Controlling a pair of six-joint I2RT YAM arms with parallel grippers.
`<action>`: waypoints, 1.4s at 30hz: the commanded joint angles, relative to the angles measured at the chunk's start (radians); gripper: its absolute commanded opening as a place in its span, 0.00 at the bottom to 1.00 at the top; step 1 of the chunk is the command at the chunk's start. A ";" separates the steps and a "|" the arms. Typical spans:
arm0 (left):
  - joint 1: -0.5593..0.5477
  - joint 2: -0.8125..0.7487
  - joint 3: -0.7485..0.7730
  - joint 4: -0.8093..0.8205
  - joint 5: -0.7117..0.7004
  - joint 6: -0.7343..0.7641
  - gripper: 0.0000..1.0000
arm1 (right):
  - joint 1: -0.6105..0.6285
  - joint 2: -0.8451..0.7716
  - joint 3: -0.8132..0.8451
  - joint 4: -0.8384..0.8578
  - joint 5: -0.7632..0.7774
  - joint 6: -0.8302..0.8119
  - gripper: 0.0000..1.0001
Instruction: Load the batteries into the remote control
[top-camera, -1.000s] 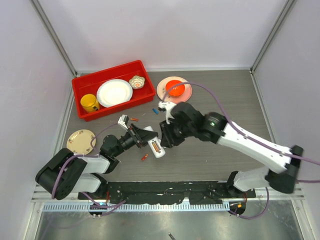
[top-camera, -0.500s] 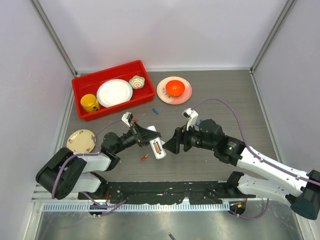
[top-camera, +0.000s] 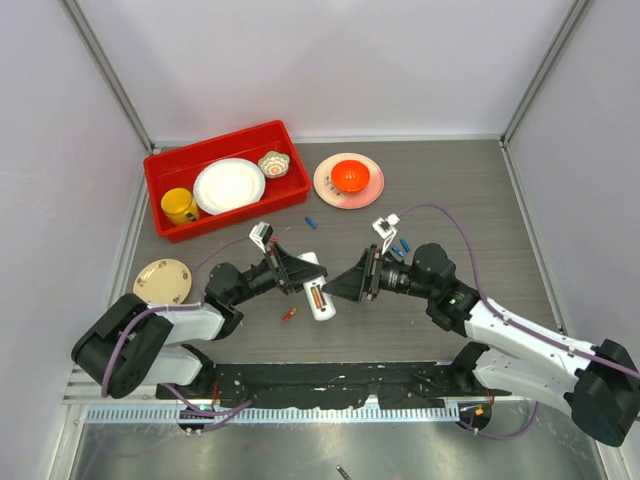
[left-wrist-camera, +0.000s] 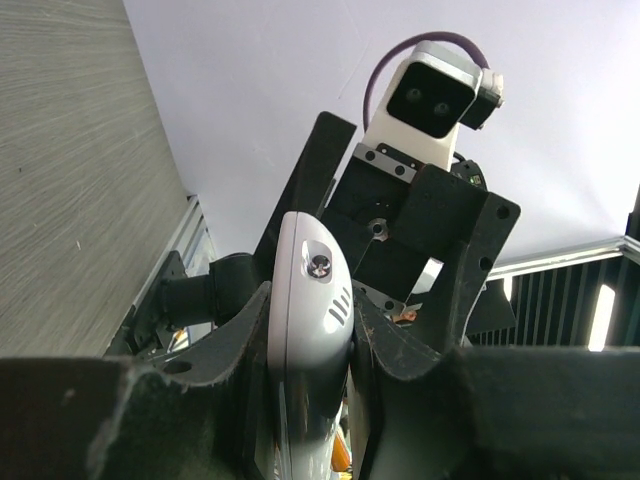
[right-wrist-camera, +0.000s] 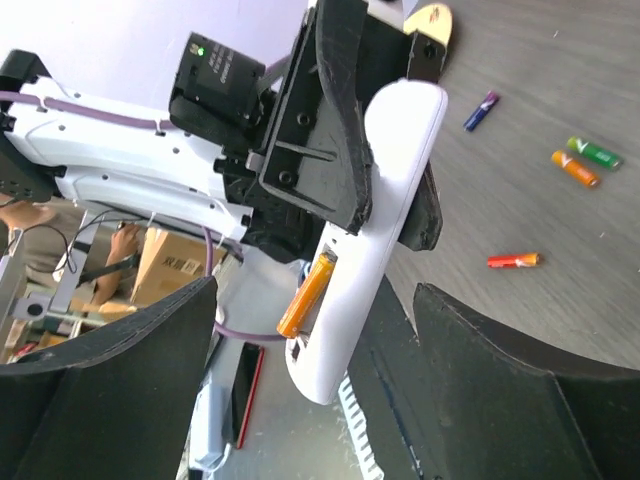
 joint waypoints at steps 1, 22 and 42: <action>-0.007 0.005 0.029 0.256 0.008 -0.007 0.00 | -0.002 0.063 0.033 0.095 -0.128 0.048 0.86; -0.010 0.008 0.032 0.256 0.010 -0.001 0.00 | 0.000 0.169 0.087 -0.002 -0.223 0.047 0.82; -0.020 0.004 0.029 0.256 0.008 0.004 0.00 | 0.007 0.240 0.087 0.072 -0.235 0.105 0.75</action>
